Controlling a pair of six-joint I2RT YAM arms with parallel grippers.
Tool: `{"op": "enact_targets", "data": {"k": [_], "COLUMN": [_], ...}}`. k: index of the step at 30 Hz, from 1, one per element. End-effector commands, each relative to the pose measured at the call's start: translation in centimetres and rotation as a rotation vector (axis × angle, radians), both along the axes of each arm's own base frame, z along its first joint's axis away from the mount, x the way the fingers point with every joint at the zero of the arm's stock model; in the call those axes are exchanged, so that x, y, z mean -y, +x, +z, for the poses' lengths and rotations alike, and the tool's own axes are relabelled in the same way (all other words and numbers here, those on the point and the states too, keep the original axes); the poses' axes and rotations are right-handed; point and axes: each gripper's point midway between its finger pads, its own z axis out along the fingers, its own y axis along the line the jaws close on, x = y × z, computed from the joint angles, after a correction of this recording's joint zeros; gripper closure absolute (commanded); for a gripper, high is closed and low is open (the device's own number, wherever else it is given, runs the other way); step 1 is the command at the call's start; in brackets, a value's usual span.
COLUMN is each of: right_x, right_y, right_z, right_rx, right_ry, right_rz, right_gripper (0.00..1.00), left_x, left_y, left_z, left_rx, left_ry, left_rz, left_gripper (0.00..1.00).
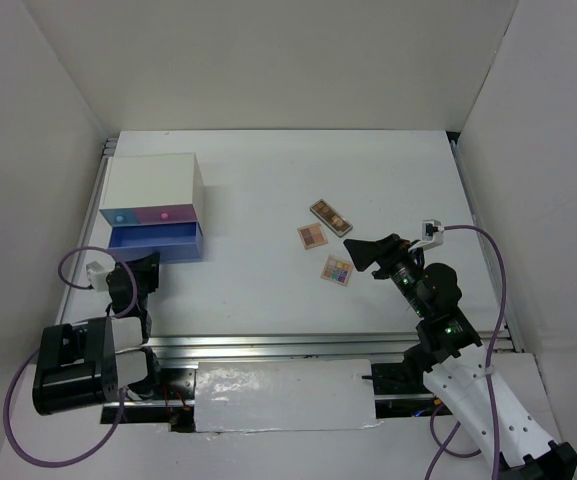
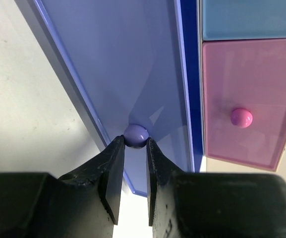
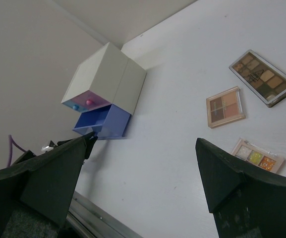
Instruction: Organize the makeup
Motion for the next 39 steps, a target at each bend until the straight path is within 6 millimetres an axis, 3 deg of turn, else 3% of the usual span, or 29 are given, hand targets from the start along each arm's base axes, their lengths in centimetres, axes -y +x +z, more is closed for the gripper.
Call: {"op": "enact_targets", "data": {"k": [1,9,16,19,22,34,36,37,39], "right_x": [-0.3,-0.1,-0.1,-0.1,-0.1,0.0,-0.1,-0.1,-0.1], "right_y": [0.0,0.0,-0.1,0.0,-0.1,-0.2,-0.1,-0.2,-0.1], "right_z": [1.3,1.4,1.5,1.5,1.4,1.6,1.5,1.5,1.5], "right_rx": [0.054,0.056,0.056,0.057,0.056,0.061,0.058,0.056,0.054], "right_ry": [0.022,0.022,0.022,0.022,0.023,0.025,0.024,0.024,0.024], "right_rz": [0.014,0.006,0.008,0.003,0.006,0.003,0.006,0.008,0.005], "right_gripper": [0.0,0.0,0.0,0.0,0.0,0.0,0.0,0.0,0.0], "left_x": [0.3,0.9,1.4,1.1,0.5,1.3,1.5,1.4,1.7], "left_y": [-3.3,-3.7,-3.9,-4.9,-5.2,-6.2,-5.8,-5.8,-5.2], "left_z": [-2.5,-5.4,-5.4,-5.7,-4.7,-5.5,-4.7,-4.6,-2.5], "left_rx": [-0.048,-0.175,-0.171,-0.2,-0.175,-0.206,-0.21,-0.227,-0.227], "left_ry": [0.033,-0.024,-0.047,-0.032,-0.005,-0.015,0.024,0.064,0.14], "left_rz": [0.014,-0.011,-0.022,0.001,0.028,-0.006,-0.036,-0.05,-0.075], "left_gripper": [1.0,1.0,1.0,1.0,1.0,1.0,0.86,0.73,0.58]}}
